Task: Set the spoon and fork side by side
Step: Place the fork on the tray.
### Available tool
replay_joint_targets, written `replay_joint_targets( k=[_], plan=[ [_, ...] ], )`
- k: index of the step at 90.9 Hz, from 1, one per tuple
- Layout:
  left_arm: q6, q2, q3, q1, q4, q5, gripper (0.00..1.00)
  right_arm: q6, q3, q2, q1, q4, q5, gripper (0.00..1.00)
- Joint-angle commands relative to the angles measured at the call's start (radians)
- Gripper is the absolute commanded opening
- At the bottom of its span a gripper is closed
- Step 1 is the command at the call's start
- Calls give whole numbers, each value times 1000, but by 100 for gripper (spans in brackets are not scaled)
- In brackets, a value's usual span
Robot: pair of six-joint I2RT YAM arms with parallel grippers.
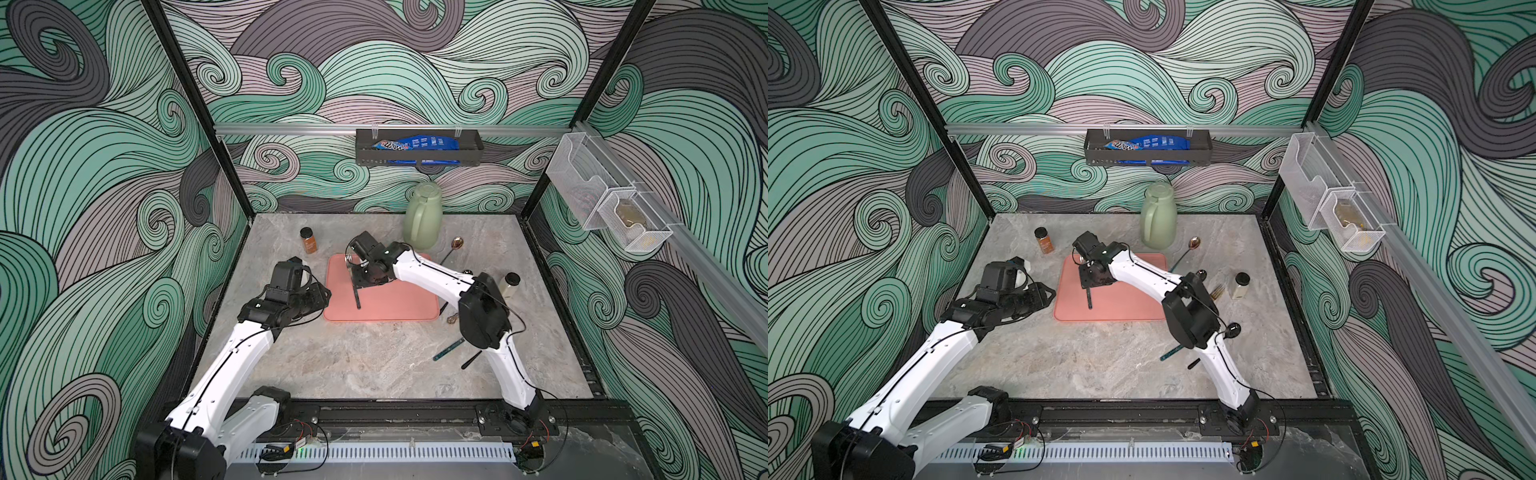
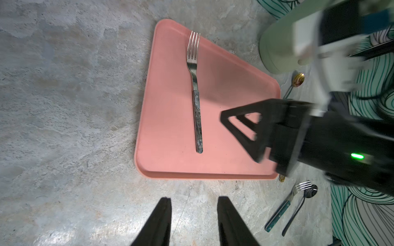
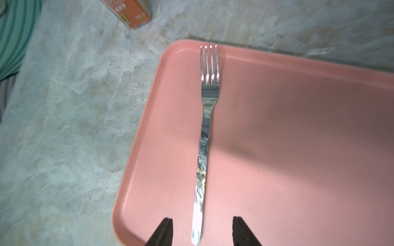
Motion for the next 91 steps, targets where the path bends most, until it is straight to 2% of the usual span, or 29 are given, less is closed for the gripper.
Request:
replay_joint_targets(
  k=[1, 20, 31, 53, 69, 76, 91],
  plan=[
    [14, 91, 39, -67, 46, -99, 40, -23, -123, -219, -60, 36, -1, 51],
    [35, 365, 170, -167, 26, -200, 37, -13, -513, -570, -182, 135, -52, 50],
    [57, 517, 237, -181, 26, -205, 37, -10, -717, -751, -260, 164, -61, 51],
    [82, 695, 353, -193, 26, -199, 39, -34, -1054, -1051, -442, 181, -133, 53],
    [88, 763, 399, -210, 26, -212, 42, -29, -1183, -1196, -510, 181, -135, 61],
    [90, 791, 414, -217, 24, -220, 42, -28, -1181, -1217, -511, 187, -164, 62],
    [97, 855, 464, -230, -2, -250, 40, 16, -1205, -1232, -521, 182, -115, 63]
  ],
)
